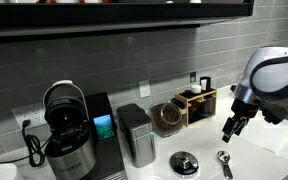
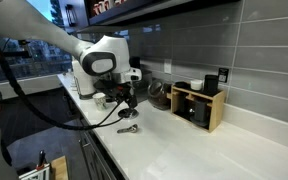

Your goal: Use the spoon to put some contents of the jar in the cup

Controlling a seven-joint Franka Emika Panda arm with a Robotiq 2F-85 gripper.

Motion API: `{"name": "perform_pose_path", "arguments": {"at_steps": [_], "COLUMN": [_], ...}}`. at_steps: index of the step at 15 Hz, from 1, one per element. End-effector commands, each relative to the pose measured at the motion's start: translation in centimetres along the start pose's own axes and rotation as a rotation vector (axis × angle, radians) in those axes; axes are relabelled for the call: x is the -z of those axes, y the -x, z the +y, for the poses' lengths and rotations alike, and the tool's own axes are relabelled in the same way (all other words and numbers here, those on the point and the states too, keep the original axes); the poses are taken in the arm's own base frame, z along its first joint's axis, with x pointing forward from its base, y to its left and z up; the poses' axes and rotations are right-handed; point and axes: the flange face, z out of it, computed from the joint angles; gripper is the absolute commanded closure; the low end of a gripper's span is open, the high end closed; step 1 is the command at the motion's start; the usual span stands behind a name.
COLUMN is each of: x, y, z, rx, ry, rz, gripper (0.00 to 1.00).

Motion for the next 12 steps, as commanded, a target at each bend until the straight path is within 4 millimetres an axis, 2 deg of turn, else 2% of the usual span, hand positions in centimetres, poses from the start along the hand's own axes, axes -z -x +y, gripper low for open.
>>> {"name": "perform_pose_path", "arguments": {"at_steps": [1,6,12], "x": [-2.4,-7.2,-11.1], "y": [1.0,3.6,4.1], "z": [0.1,0.9,0.6], "rx": [-0.028,-0.106,-0.208], "ry": [-0.044,-0.14,-0.233], "rz": [-0.035,-0.094,-0.095], "gripper": [0.0,0.0,0.0]}}
